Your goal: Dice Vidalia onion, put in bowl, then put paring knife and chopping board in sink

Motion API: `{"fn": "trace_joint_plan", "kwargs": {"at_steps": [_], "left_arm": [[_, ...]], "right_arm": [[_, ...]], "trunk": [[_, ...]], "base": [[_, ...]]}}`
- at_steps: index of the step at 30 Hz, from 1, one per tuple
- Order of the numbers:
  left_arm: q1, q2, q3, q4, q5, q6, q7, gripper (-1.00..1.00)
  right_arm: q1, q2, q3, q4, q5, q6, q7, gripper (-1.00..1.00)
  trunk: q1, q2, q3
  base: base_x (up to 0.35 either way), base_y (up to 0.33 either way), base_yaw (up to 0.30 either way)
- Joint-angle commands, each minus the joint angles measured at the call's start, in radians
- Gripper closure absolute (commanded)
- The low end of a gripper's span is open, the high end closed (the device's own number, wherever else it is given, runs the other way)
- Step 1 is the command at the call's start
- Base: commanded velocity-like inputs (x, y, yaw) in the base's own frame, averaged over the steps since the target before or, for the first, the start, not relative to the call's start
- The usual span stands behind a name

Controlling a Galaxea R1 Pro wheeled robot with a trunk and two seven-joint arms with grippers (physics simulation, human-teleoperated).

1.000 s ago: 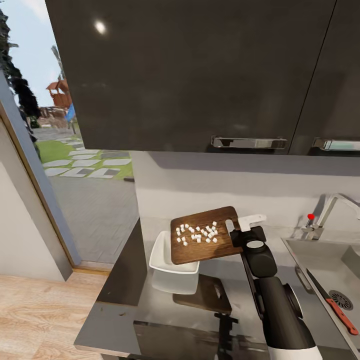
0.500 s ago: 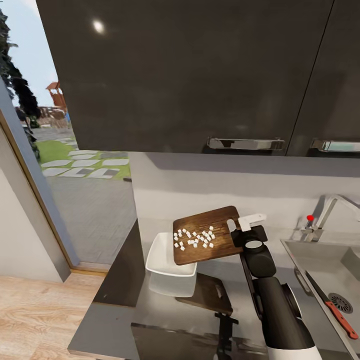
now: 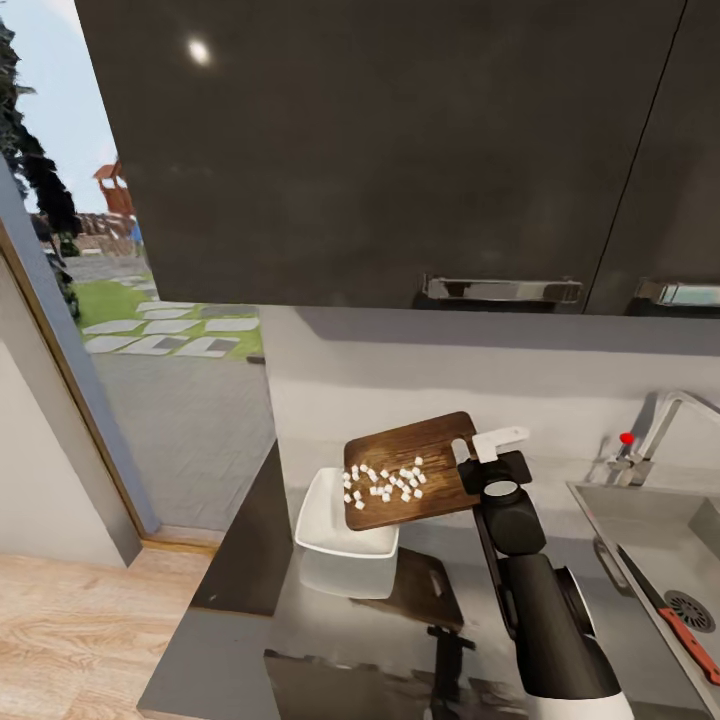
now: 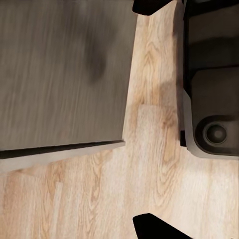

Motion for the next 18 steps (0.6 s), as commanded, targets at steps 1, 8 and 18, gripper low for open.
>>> {"fn": "trace_joint_plan", "kwargs": {"at_steps": [1, 8, 18], "left_arm": [[0.000, 0.002, -0.005, -0.001, 0.006, -0.003, 0.007, -1.00], [0.000, 0.002, -0.005, -0.001, 0.006, -0.003, 0.007, -1.00], [0.000, 0.002, -0.005, 0.000, 0.006, -0.003, 0.007, -1.00]], "right_arm": [[-0.001, 0.000, 0.001, -0.001, 0.007, 0.005, 0.003, 1.00], [-0.001, 0.001, 0.001, -0.001, 0.015, 0.005, 0.003, 1.00], [-0.001, 0.000, 0.001, -0.001, 0.015, 0.041, 0.003, 1.00]], "trunk": [[0.001, -0.002, -0.002], [0.001, -0.002, -0.002], [0.001, -0.002, -0.002]], "base": [[0.060, 0.051, 0.000], [0.015, 0.012, 0.000], [0.000, 0.000, 0.000]]}}
